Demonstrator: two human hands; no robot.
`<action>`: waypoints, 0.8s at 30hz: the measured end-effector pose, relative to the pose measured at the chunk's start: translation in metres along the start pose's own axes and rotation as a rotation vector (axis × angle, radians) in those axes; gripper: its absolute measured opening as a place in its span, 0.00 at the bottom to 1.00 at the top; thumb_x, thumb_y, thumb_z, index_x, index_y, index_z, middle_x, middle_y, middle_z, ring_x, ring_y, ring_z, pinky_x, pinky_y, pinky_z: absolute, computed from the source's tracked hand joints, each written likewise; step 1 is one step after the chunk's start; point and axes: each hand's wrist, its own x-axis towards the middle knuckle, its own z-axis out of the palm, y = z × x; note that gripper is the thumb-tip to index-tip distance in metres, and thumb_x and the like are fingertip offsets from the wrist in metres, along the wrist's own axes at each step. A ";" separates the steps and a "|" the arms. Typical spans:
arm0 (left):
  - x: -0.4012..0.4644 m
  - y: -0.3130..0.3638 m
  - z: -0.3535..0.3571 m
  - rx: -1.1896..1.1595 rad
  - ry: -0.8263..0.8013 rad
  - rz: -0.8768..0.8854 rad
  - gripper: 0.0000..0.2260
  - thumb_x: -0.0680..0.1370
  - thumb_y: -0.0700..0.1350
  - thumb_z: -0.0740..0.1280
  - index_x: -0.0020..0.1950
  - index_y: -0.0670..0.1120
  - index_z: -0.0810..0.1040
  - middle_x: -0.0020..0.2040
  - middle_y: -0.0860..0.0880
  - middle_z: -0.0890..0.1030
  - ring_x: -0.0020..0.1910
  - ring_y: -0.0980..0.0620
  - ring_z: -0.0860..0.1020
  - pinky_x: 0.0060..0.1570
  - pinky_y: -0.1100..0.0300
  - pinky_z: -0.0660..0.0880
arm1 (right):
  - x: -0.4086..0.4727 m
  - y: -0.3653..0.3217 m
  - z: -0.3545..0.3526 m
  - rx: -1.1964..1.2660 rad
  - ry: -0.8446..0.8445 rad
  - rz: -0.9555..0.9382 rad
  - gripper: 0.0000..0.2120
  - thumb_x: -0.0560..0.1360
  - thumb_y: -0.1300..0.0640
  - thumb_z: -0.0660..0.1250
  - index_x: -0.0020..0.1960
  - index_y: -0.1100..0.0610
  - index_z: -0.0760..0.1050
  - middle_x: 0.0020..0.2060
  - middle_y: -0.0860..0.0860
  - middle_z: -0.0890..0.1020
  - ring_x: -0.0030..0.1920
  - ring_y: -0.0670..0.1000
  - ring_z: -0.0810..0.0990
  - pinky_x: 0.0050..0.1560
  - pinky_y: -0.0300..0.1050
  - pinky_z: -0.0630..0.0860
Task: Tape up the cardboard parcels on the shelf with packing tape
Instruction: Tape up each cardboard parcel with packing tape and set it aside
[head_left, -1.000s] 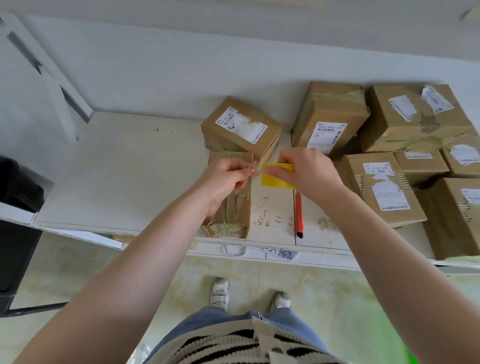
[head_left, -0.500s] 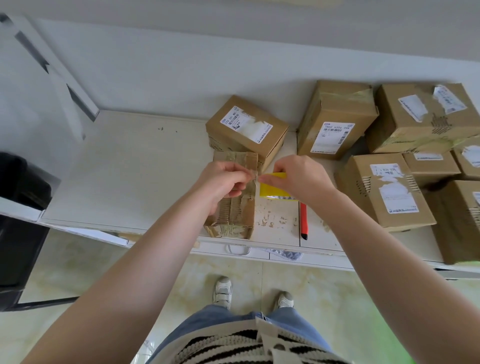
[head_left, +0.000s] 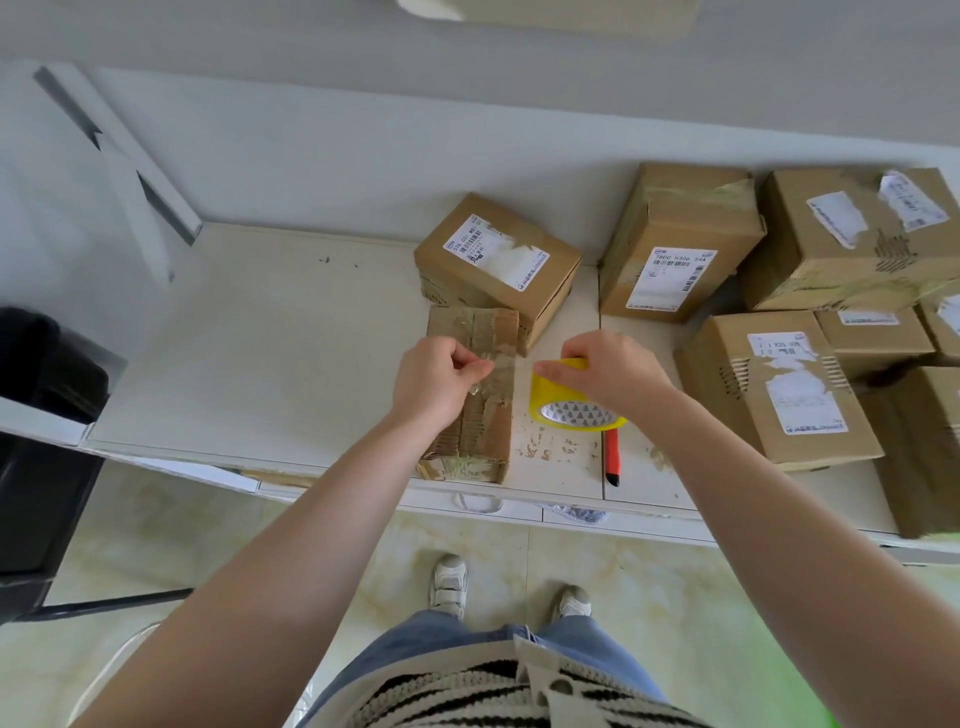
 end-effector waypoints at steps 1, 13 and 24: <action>0.000 -0.001 0.002 0.014 0.004 -0.003 0.08 0.77 0.50 0.72 0.42 0.48 0.79 0.37 0.55 0.78 0.39 0.56 0.75 0.38 0.60 0.68 | 0.002 0.001 0.002 -0.002 -0.010 0.002 0.30 0.73 0.31 0.61 0.41 0.59 0.77 0.33 0.51 0.76 0.38 0.53 0.78 0.34 0.43 0.68; -0.003 -0.019 0.018 0.267 0.224 0.173 0.12 0.77 0.50 0.71 0.47 0.47 0.69 0.38 0.54 0.74 0.36 0.51 0.73 0.33 0.57 0.66 | 0.014 0.004 0.025 0.038 -0.098 0.053 0.30 0.70 0.28 0.63 0.38 0.57 0.73 0.32 0.50 0.73 0.33 0.49 0.73 0.33 0.43 0.67; 0.004 -0.044 0.018 0.625 0.250 0.666 0.07 0.77 0.47 0.70 0.45 0.45 0.74 0.41 0.48 0.73 0.36 0.50 0.70 0.29 0.59 0.66 | 0.016 0.000 0.037 0.084 -0.095 0.079 0.31 0.71 0.29 0.63 0.39 0.60 0.75 0.30 0.50 0.72 0.32 0.50 0.72 0.34 0.44 0.69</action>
